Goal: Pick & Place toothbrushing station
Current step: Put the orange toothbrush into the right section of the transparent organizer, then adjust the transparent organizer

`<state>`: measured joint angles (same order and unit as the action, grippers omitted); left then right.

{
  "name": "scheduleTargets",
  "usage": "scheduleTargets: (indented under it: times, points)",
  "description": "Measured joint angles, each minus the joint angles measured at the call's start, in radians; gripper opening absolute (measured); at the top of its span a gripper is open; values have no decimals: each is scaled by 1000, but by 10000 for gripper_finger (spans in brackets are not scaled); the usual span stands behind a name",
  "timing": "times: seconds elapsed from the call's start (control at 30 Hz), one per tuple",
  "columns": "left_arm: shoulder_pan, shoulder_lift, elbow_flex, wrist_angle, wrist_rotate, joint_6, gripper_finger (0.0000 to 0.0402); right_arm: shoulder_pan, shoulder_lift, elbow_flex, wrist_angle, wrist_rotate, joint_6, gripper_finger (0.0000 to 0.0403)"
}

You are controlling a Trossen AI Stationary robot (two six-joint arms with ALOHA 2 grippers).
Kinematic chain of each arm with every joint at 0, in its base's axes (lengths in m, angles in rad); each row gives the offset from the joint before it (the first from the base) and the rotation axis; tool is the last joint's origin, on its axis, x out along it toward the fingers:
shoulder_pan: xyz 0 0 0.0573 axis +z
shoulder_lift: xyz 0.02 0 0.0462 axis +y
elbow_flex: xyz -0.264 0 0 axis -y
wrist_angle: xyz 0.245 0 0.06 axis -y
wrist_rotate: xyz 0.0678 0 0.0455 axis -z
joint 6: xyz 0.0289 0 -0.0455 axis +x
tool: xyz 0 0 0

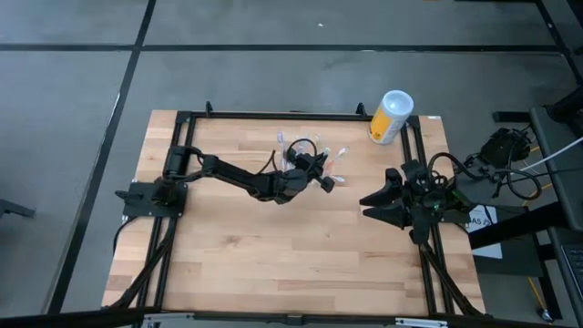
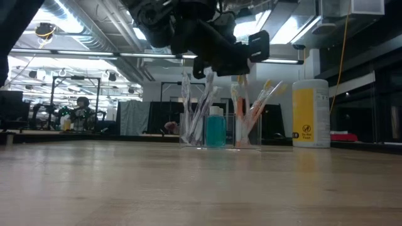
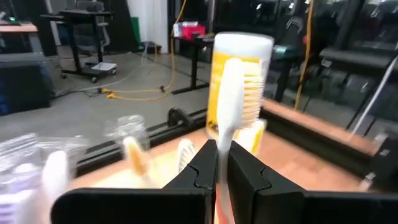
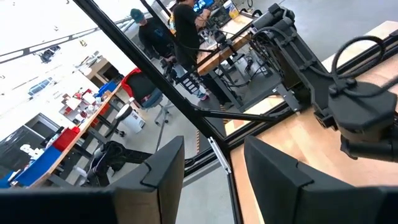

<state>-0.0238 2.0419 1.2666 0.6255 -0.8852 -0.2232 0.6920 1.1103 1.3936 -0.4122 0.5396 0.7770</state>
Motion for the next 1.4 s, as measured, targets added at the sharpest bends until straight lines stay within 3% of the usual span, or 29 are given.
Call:
scheduleTargets:
  times: [0.43, 0.67, 1.07, 1.27, 1.4]
  points:
    - [9, 63, 0, -2, 58, -15, 13, 0, 0, 0, 12, 3, 1, 168]
    - [9, 61, 1, 0, 32, 27, 70, 0, 0, 0, 12, -5, 1, 168]
    - [9, 61, 1, 130, 92, 116, 133, 0, 0, 0, 12, -42, -2, 168]
    - [11, 46, 2, 196, 103, 212, 151, 0, 0, 0, 5, -55, -13, 168]
    - [-15, -31, 3, 263, 44, 405, 150, 0, 0, 0, 4, -58, -19, 168]
